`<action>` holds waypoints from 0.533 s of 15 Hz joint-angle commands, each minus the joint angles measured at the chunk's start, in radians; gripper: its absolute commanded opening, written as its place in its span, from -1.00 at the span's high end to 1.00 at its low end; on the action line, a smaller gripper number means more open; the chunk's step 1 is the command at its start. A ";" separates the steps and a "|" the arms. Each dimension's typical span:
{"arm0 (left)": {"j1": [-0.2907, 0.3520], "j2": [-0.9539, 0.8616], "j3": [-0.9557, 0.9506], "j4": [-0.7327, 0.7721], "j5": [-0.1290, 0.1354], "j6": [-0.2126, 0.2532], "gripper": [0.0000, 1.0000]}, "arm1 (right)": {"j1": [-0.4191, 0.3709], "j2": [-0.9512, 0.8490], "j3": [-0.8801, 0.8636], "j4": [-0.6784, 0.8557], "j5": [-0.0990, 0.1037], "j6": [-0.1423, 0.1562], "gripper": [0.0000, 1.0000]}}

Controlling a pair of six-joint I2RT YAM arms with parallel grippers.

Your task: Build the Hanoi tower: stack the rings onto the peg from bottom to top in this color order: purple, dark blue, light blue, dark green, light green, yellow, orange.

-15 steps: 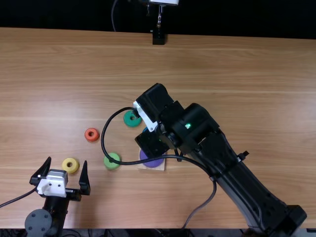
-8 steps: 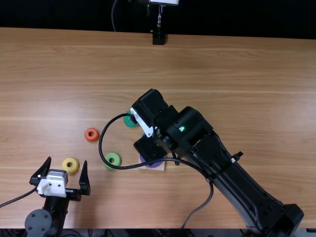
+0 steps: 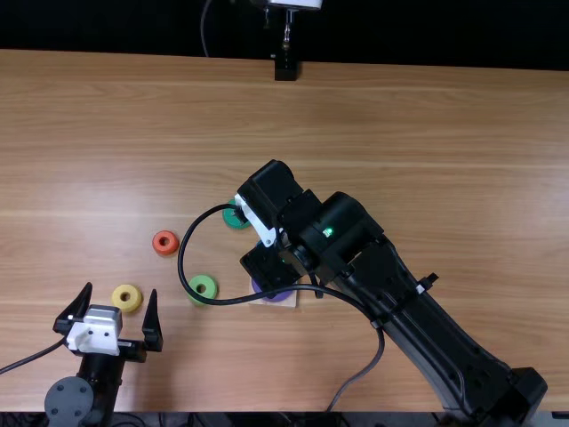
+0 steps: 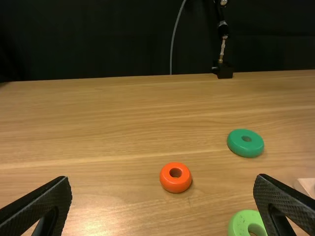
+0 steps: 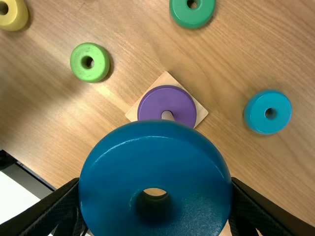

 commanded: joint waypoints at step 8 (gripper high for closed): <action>0.008 -0.012 -0.050 -0.011 0.003 0.011 -1.00 | -0.006 -0.002 -0.001 0.002 0.004 -0.006 1.00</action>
